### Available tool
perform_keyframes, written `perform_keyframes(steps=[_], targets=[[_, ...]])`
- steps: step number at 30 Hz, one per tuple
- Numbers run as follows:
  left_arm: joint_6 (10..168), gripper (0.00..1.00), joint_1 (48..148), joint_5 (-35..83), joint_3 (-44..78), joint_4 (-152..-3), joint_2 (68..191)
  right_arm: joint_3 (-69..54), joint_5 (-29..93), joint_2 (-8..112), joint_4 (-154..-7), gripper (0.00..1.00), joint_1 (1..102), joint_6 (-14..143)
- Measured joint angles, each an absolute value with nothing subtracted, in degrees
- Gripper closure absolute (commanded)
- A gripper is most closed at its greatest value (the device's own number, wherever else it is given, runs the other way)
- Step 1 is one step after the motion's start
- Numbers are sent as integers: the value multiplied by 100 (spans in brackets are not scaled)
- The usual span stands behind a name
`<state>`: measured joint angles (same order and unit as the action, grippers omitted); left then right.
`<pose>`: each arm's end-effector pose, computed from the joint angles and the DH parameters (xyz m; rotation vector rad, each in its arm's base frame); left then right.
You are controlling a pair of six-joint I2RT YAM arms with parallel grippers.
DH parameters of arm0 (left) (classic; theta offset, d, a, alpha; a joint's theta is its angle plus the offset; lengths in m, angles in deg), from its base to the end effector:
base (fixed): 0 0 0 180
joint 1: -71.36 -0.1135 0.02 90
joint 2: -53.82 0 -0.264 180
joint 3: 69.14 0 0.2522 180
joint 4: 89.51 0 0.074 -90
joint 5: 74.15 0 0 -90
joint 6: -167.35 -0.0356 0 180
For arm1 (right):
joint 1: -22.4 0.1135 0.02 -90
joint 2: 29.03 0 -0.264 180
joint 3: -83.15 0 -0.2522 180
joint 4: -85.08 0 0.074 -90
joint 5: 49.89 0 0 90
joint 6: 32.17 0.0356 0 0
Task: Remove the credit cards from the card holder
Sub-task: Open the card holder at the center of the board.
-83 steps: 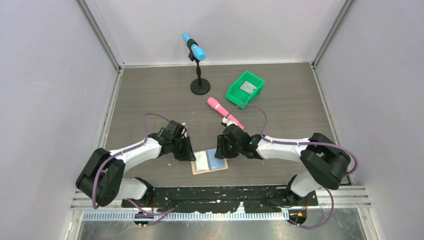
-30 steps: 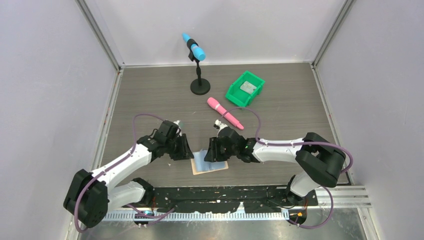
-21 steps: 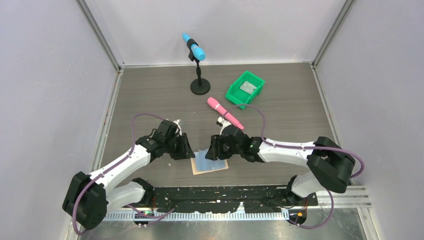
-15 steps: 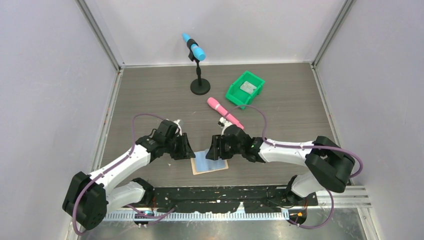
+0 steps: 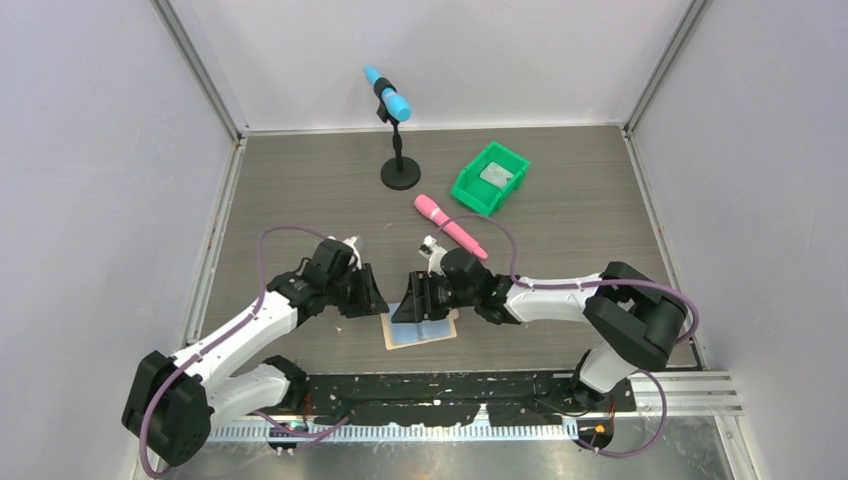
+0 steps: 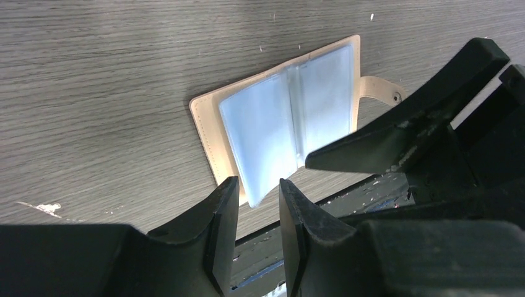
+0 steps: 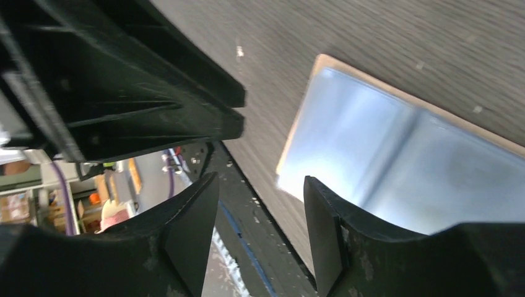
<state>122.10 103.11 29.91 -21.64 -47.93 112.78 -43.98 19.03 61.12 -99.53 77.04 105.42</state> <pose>0.1624 -0.1107 0.2029 -0.1927 2.6622 -0.8101 0.1699 0.2615 0.1669 -0.3993 2.4295 1.3285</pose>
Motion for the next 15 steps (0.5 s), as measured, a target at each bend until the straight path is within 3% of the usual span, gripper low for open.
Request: perform_keyframes(steps=[9, 15], targets=[[12214, 68, 10311, 3013, -2162, -4787, 11278, -4527, 1475, 5998, -10456, 49, 7476, 10750], [12234, 71, 10344, 3315, -2162, -5104, 11411, -4593, 2093, 5438, -9466, 49, 7236, 10352]])
